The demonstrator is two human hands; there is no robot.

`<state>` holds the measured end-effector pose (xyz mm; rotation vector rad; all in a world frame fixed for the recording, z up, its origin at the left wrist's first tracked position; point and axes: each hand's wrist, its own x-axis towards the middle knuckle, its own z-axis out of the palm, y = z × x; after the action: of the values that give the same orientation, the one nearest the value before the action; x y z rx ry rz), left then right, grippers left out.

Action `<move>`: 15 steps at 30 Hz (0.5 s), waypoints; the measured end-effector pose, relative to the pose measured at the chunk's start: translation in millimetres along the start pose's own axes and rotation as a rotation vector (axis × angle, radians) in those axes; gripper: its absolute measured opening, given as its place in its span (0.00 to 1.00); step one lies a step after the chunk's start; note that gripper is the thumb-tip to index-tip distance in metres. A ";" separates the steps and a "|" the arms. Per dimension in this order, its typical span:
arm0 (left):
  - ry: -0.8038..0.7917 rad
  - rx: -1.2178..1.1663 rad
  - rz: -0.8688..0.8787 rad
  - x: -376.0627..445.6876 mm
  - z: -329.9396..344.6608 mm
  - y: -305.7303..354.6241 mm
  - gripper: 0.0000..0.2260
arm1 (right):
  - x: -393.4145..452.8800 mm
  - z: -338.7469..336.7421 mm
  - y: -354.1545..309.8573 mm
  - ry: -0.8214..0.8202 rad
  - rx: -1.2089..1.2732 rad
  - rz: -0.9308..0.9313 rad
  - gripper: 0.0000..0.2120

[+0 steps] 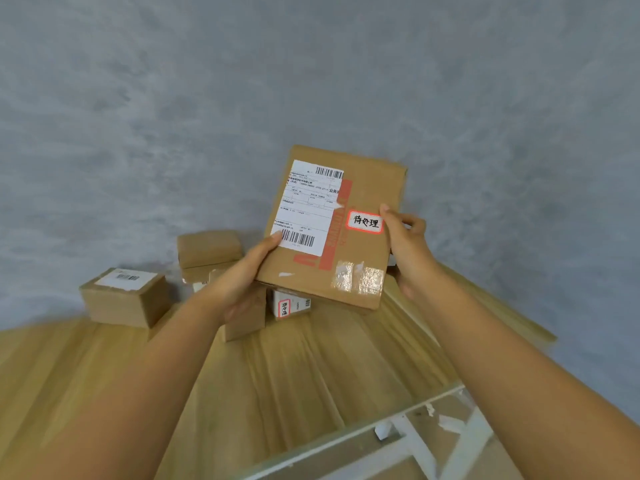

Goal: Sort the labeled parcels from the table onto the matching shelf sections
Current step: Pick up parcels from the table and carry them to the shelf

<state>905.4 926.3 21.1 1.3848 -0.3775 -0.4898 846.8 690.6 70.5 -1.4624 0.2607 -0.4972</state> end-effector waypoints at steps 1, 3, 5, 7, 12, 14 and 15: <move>-0.025 0.015 -0.014 1.2 3.0 -4.5 0.19 | -5.5 -4.7 3.5 0.011 0.008 0.017 0.23; -0.059 0.014 -0.030 5.2 13.4 -13.7 0.22 | -15.8 -18.2 10.9 0.023 0.006 -0.002 0.22; -0.080 -0.024 -0.032 11.3 29.6 -20.8 0.21 | -25.4 -35.6 16.9 0.038 -0.026 -0.048 0.23; -0.108 -0.039 -0.018 16.3 50.1 -25.1 0.19 | -34.0 -55.1 20.6 0.053 -0.077 -0.077 0.26; -0.123 -0.060 0.007 21.5 101.7 -38.6 0.27 | -63.7 -107.9 22.6 0.115 -0.160 -0.053 0.29; -0.091 -0.034 0.009 19.9 124.4 -42.2 0.27 | -80.6 -127.8 22.8 0.137 -0.159 -0.022 0.28; -0.087 -0.022 0.018 18.2 136.8 -43.6 0.26 | -89.7 -137.9 22.7 0.159 -0.157 -0.009 0.27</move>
<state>843.9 797.3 -1.5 1.3410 -0.4539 -0.5389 708.6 612.2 22.1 -1.5792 0.4271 -0.6121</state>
